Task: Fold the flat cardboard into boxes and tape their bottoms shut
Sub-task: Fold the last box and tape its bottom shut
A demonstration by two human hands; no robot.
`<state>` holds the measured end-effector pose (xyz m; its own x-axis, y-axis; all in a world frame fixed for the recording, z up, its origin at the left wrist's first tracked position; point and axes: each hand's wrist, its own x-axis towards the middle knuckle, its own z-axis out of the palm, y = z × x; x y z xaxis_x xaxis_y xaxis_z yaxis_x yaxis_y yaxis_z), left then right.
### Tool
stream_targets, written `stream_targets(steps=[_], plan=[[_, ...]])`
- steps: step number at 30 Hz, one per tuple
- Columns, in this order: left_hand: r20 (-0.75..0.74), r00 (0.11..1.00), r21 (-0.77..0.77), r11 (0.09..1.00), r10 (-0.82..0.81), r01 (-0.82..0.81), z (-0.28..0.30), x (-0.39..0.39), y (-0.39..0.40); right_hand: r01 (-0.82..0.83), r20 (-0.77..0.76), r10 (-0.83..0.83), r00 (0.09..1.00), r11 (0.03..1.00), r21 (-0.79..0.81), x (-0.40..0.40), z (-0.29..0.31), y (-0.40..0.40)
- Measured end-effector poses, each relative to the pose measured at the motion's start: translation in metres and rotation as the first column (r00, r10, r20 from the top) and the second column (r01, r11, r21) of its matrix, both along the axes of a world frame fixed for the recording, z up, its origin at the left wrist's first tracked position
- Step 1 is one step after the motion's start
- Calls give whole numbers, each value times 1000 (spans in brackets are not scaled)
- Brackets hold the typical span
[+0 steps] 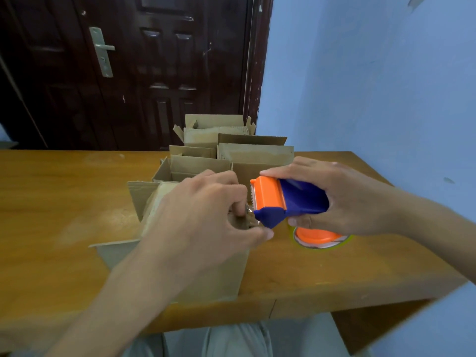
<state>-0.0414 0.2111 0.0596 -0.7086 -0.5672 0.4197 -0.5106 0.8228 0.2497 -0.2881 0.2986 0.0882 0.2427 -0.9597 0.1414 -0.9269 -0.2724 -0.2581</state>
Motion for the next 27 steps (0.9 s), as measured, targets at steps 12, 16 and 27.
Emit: stream_targets(steps=[12,16,27], plan=[[-132,991,51,999,9,-2,-17,-1,8,-66,-33,67,997,998,15,8,32,-8],[-165,986,43,999,-2,9,-18,-2,9,-88,-64,90,994,995,39,6,47,-12],[-186,982,-24,1000,-21,17,-18,16,13,-22,-80,21,997,1000,-17,-7,3,-2]])
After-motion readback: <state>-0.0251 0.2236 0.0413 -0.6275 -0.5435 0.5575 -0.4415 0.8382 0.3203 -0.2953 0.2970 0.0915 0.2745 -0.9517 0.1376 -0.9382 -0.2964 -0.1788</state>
